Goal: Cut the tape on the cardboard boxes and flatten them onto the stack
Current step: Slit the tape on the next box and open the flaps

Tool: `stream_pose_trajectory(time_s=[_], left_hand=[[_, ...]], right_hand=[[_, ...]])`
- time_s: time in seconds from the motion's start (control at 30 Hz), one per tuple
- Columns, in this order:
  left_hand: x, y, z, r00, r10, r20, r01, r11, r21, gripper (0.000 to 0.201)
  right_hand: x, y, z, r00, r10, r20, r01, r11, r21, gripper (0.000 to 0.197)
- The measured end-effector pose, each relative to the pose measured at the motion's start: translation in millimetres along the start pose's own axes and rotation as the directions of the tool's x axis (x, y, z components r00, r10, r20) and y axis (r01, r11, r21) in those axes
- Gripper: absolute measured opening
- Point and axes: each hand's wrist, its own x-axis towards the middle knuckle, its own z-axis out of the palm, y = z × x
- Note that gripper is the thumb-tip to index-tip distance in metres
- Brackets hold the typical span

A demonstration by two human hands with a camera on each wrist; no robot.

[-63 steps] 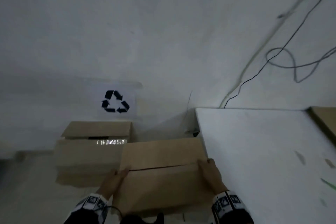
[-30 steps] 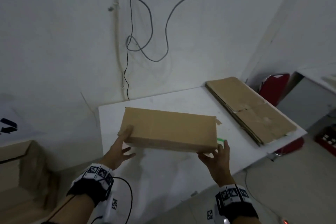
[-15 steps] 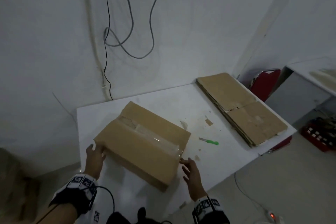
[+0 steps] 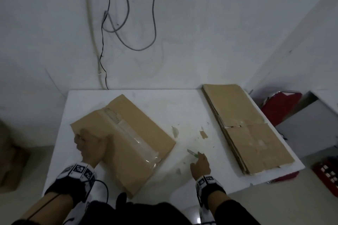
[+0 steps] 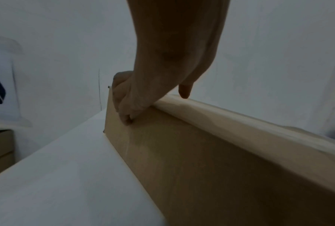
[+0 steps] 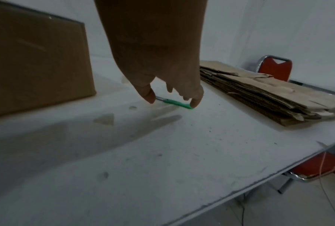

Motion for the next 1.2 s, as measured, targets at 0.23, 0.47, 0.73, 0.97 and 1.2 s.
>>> stream_pose_trajectory(time_s=[0.23, 0.47, 0.73, 0.97, 1.2], left_hand=[[-19.5, -1.4, 12.5, 0.999, -0.04, 0.005, 0.039, 0.994, 0.1, 0.119], [-52.2, 1.0, 23.6, 0.998, -0.01, 0.057, 0.001, 0.987, 0.16, 0.118], [-75.8, 1.8, 43.0, 0.995, 0.098, 0.032, -0.103, 0.944, 0.315, 0.108], [-47.1, 5.7, 59.9, 0.951, 0.297, 0.088, -0.294, 0.778, 0.554, 0.101], [-40.7, -4.1, 63.3, 0.937, 0.344, 0.056, -0.311, 0.753, 0.58, 0.071]], right_hand=[[17.3, 37.5, -3.3, 0.951, -0.295, 0.089, 0.306, 0.938, -0.162, 0.013], [36.6, 24.2, -32.3, 0.931, -0.292, 0.217, 0.337, 0.917, -0.213, 0.017], [26.1, -63.8, -53.9, 0.911, -0.379, -0.164, 0.412, 0.805, 0.428, 0.014], [-7.0, -171.0, -22.1, 0.757, -0.652, 0.052, 0.609, 0.732, 0.307, 0.014], [-31.4, -229.1, 13.1, 0.604, -0.784, 0.143, 0.746, 0.62, 0.244, 0.028]])
